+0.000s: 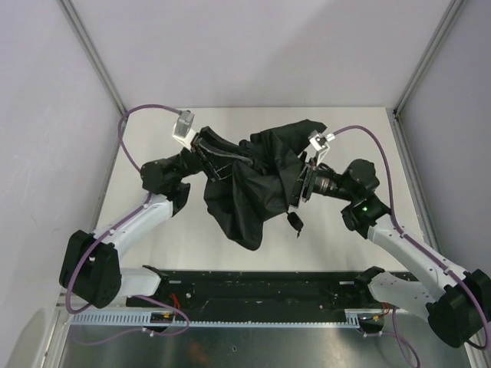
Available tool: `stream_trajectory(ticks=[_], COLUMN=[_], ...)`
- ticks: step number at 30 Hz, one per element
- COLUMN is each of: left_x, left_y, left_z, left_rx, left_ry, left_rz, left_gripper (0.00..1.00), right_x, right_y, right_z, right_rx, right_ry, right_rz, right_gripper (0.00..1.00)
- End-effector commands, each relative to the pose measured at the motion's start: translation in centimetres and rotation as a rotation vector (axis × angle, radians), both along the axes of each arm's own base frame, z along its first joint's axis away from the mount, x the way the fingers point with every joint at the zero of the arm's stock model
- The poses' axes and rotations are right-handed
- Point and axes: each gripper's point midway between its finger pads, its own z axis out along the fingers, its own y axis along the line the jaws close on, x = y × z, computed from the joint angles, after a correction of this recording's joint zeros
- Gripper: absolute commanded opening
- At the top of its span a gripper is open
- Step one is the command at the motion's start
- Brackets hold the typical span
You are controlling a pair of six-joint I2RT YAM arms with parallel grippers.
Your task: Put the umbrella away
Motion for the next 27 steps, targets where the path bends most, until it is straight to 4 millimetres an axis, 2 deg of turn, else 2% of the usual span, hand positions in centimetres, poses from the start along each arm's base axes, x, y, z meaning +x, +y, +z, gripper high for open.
stream_trajectory(ticks=[1,4,8,9,13,15,18,19,20,21,24,26,27], left_x=[-5.2,-5.5,-6.0,-6.1,-6.6,-6.8,-6.3,-6.0,-5.6,-5.3,-4.3,-3.7,-3.4], left_y=[1.8,1.7,1.4,1.3,1.2,1.3,1.4,1.5,1.7,1.8,2.5,3.0,3.2], left_z=[5.7,5.9,6.1,6.1,6.0,6.1,6.5,6.6,6.8,6.9,7.1,7.0,6.9], left_rx=[-0.181,-0.188,-0.195,-0.197,-0.2,-0.197,-0.177,-0.17,-0.167,-0.166,-0.171,-0.176,-0.176], left_ry=[-0.303,-0.311,-0.329,-0.332,-0.338,-0.344,-0.338,-0.329,-0.321,-0.312,-0.258,-0.215,-0.199], left_rz=[-0.021,-0.03,-0.038,-0.04,-0.048,-0.039,0.005,0.024,0.044,0.059,0.086,0.097,0.1], left_gripper=[0.0,0.0,0.0,0.0,0.0,0.0,0.01,0.05,0.13,0.24,0.65,0.85,0.93], right_x=[-1.8,-2.2,-2.4,-2.5,-2.8,-3.1,-3.5,-3.6,-3.6,-3.7,-4.2,-4.3,-4.2], right_y=[1.2,1.4,1.5,1.5,1.7,1.6,1.0,0.7,0.5,0.4,0.1,-0.2,-0.3], right_z=[1.6,1.4,1.6,1.8,2.5,2.3,2.1,2.1,2.1,2.0,2.3,2.4,2.5], right_rx=[0.056,0.053,0.06,0.068,0.09,0.083,0.1,0.105,0.111,0.115,0.129,0.131,0.132], right_ry=[-0.05,-0.051,-0.061,-0.071,-0.113,-0.142,-0.179,-0.183,-0.187,-0.192,-0.21,-0.218,-0.219], right_rz=[0.087,0.106,0.126,0.129,0.133,0.137,0.118,0.109,0.103,0.103,0.11,0.106,0.104], right_gripper=[0.89,0.8,0.57,0.49,0.09,0.02,0.0,0.0,0.0,0.0,0.0,0.0,0.0])
